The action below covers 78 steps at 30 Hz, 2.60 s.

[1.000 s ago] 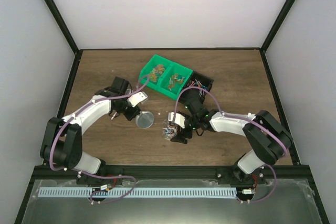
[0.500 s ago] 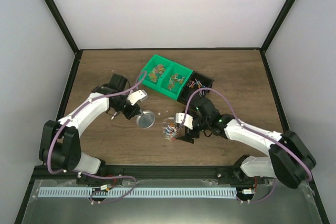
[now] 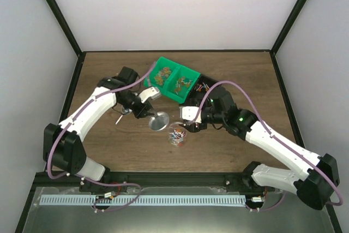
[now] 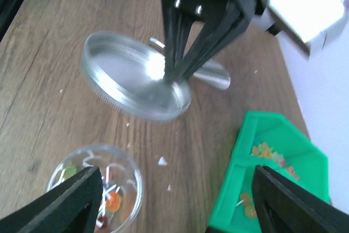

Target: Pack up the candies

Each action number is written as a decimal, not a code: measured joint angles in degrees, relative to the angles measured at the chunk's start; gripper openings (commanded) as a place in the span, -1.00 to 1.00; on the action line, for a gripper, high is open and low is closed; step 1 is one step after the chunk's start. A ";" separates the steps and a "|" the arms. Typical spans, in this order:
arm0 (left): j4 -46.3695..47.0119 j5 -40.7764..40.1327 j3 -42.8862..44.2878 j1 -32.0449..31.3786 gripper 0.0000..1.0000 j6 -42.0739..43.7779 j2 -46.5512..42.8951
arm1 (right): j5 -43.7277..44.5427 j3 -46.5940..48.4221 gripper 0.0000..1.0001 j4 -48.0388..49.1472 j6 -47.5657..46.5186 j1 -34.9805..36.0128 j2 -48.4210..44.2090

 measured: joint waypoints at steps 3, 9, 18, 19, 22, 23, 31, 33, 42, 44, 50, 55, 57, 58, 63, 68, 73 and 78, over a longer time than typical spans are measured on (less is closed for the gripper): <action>-3.23 2.71 2.99 -2.12 -0.92 0.37 2.47 | 2.23 2.69 0.39 1.51 -3.72 3.04 1.25; -8.07 6.80 4.42 -3.89 -0.92 1.11 5.84 | 3.30 2.71 0.19 1.62 -12.70 7.02 1.07; -11.21 9.77 6.16 -6.23 -0.92 0.98 9.20 | 1.88 1.68 -0.05 -1.44 -22.27 10.32 -0.09; -11.45 9.77 6.34 -6.29 -0.92 1.01 9.44 | 1.70 1.66 -0.09 -1.64 -22.97 10.32 -0.11; -12.59 9.66 7.48 -6.73 -0.92 1.09 10.95 | 0.94 1.07 -0.22 -2.01 -24.90 10.32 -0.35; -12.92 9.55 7.80 -6.84 -0.92 1.18 11.50 | 0.72 0.79 -0.27 -2.21 -25.44 10.32 -0.37; -14.23 12.09 8.09 -6.97 -0.92 1.20 12.48 | -1.01 0.55 -0.59 -4.00 -28.22 10.43 -0.15; -14.34 12.15 8.07 -7.02 -0.92 1.20 12.48 | -0.96 -0.22 -0.60 -3.72 -28.89 10.43 -0.35; -14.40 11.78 7.04 -7.06 -0.92 1.20 12.48 | 0.07 -0.61 -0.90 -2.38 -28.41 11.06 0.48; -14.38 11.85 6.88 -7.06 -0.83 1.18 12.48 | 0.07 -0.61 -0.95 -2.40 -27.87 11.13 0.50; -12.52 12.61 6.80 -6.14 0.11 -0.22 11.21 | 0.48 -0.17 -0.99 -3.23 -21.29 11.04 0.66; -7.06 12.72 5.55 3.17 0.54 -3.76 5.38 | -2.71 3.52 -0.99 -5.64 -7.98 8.74 2.93; -2.34 11.28 4.15 7.82 0.64 -5.73 1.03 | -5.95 5.31 -0.99 -6.78 -0.74 6.45 4.28; 0.31 10.19 3.13 9.46 0.66 -6.71 -1.57 | -7.91 5.99 -0.99 -7.30 2.89 5.05 4.96; 14.01 5.03 -5.88 10.75 0.70 -9.55 -17.18 | -20.65 6.69 -0.99 -8.11 20.35 -3.02 9.31; 21.11 3.06 -13.53 10.38 0.71 -9.11 -23.43 | -34.86 6.64 -0.99 -8.26 33.97 -9.44 15.47; 21.75 1.38 -17.64 8.83 0.74 -6.14 -23.69 | -42.58 6.51 -0.98 -6.51 42.66 -10.25 20.57; 20.76 -1.11 -21.75 3.37 0.74 0.46 -26.91 | -45.99 3.63 -0.98 -2.62 50.31 -10.78 22.21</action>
